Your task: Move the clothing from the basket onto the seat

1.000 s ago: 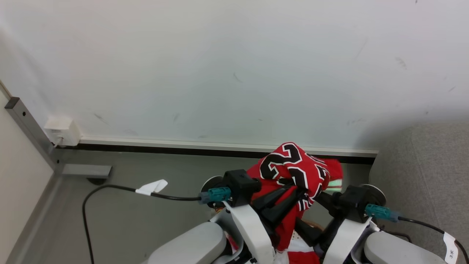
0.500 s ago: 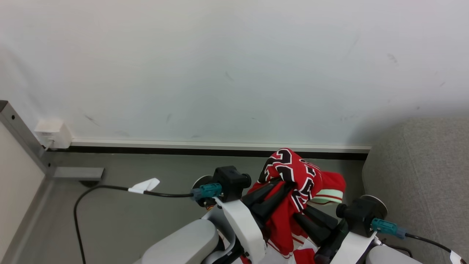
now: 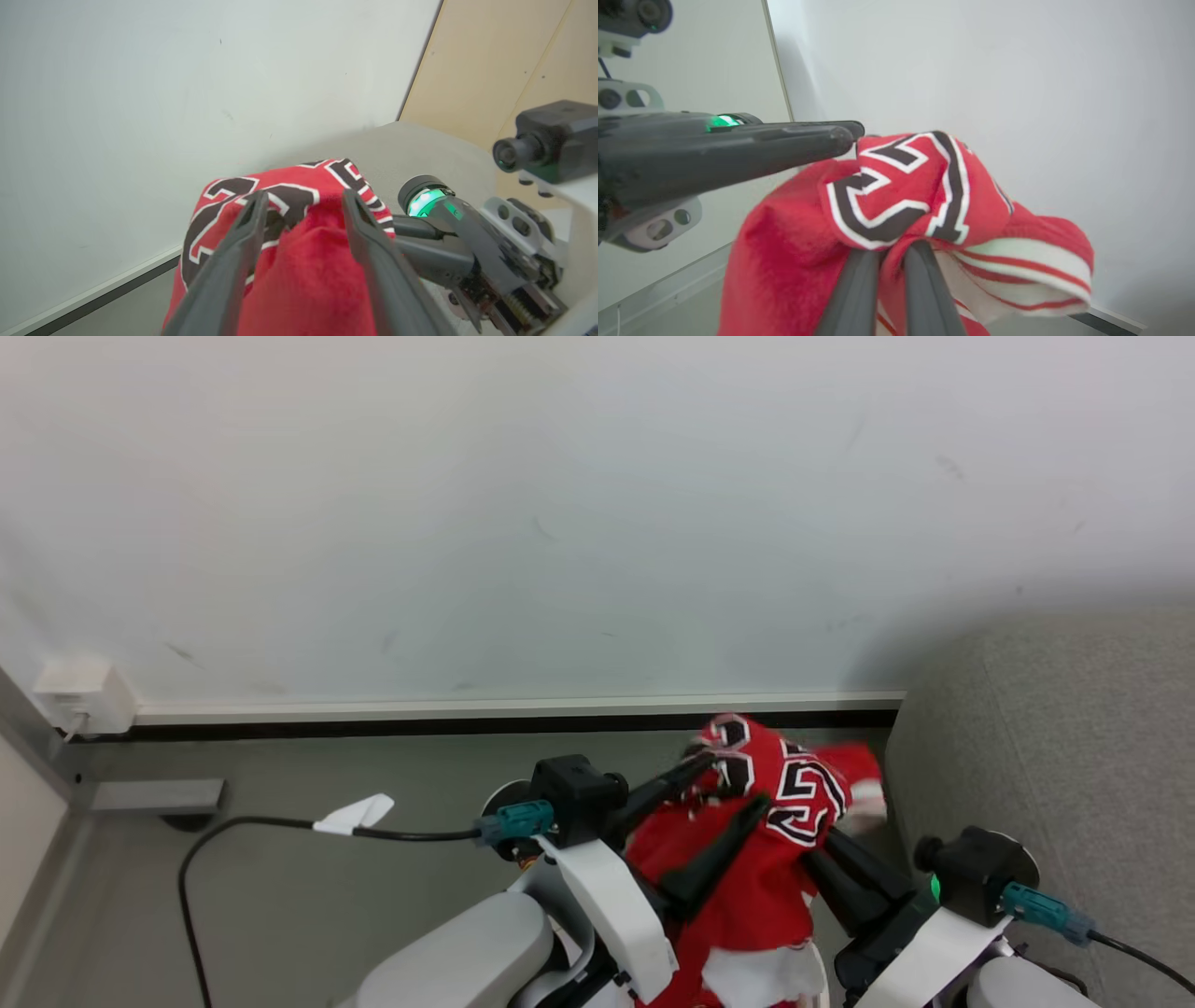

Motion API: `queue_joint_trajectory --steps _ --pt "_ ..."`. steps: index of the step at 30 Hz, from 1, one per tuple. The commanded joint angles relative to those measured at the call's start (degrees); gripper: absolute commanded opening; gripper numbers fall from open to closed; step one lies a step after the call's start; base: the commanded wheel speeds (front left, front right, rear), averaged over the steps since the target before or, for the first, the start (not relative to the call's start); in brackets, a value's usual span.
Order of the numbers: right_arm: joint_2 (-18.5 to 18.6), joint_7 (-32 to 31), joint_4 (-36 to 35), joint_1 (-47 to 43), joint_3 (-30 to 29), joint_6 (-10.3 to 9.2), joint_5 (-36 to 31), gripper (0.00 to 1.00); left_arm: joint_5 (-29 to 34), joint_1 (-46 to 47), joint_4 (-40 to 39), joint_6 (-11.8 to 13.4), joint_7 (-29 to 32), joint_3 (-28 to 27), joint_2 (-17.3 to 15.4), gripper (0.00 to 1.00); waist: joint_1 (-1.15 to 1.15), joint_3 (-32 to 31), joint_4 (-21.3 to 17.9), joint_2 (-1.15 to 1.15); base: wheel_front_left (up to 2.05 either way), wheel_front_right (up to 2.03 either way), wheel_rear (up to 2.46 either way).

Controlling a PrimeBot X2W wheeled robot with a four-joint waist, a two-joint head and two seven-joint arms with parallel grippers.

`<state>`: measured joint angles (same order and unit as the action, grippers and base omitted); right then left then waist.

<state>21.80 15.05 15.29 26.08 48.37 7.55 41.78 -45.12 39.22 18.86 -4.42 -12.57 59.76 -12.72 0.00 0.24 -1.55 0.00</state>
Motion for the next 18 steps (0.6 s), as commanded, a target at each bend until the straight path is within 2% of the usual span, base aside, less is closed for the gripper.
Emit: queue_joint_trajectory --steps 1,8,18 --pt "-0.1 0.2 0.0 -1.1 -1.0 -0.12 -0.7 0.0 -0.8 -0.8 -0.2 0.2 -0.5 -0.2 -0.2 1.0 0.0 0.1 -0.6 0.0 0.0 0.0 0.0" --pt "-1.5 0.2 -0.8 -4.0 -7.4 -0.12 -4.3 0.0 0.4 -1.7 -1.7 1.2 -1.7 -1.4 -1.2 1.0 0.0 0.6 -4.6 0.0 0.0 0.0 0.0" --pt "-2.0 0.2 -4.7 -8.4 -16.0 -0.12 -9.6 0.0 4.9 -3.5 -3.6 1.9 -2.6 -2.8 -3.1 1.0 0.0 2.4 -14.4 0.0 0.0 0.0 0.0"
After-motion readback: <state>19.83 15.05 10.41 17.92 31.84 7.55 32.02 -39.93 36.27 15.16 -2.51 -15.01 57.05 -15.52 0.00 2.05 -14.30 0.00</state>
